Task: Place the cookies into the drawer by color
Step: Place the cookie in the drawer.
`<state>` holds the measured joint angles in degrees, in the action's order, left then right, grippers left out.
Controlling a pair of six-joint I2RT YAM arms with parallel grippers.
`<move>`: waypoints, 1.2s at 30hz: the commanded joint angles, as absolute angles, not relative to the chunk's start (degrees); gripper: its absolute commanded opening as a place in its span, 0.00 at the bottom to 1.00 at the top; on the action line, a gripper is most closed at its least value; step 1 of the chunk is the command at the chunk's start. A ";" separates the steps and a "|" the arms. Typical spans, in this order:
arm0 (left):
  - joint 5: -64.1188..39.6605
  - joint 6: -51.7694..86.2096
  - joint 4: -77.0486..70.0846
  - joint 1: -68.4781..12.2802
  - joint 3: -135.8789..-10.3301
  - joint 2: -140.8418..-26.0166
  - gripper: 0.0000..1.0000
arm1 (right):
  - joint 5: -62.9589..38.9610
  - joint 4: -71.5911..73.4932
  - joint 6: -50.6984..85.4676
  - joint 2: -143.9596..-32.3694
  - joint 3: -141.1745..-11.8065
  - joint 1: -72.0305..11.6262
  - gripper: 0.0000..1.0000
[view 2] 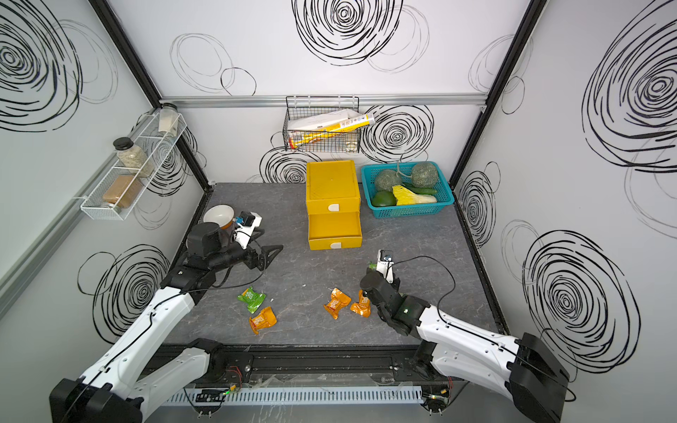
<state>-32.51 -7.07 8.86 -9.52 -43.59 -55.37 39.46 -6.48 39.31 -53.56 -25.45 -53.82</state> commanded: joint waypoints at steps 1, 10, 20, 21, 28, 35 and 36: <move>-33.48 -7.31 6.44 -8.85 -43.77 -54.96 0.99 | 41.71 -6.86 33.47 -53.23 -29.87 -54.23 0.27; -32.68 -7.92 7.51 -8.95 -44.52 -54.80 0.99 | 37.46 -3.90 22.93 -61.65 -40.65 -52.72 0.27; -31.29 -8.59 8.02 -9.83 -45.40 -54.34 0.99 | 23.66 0.08 19.19 -74.05 -51.67 -43.29 0.26; -31.50 -8.66 7.85 -9.99 -45.19 -54.15 0.99 | 23.11 0.41 18.33 -75.40 -52.80 -42.68 0.26; -31.06 -8.92 8.31 -10.53 -45.64 -53.97 0.99 | 17.94 -1.01 16.91 -83.50 -60.57 -37.59 0.26; -30.62 -9.28 8.60 -10.87 -45.68 -53.58 0.99 | 17.27 -1.94 16.36 -88.47 -64.86 -36.65 0.39; -30.84 -9.31 8.44 -10.85 -45.54 -53.50 0.99 | 17.31 -1.96 16.39 -88.95 -65.12 -36.65 0.43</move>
<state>-30.89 -8.23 9.52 -10.31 -43.83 -54.70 18.22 -1.91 17.23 -88.18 -63.55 -36.60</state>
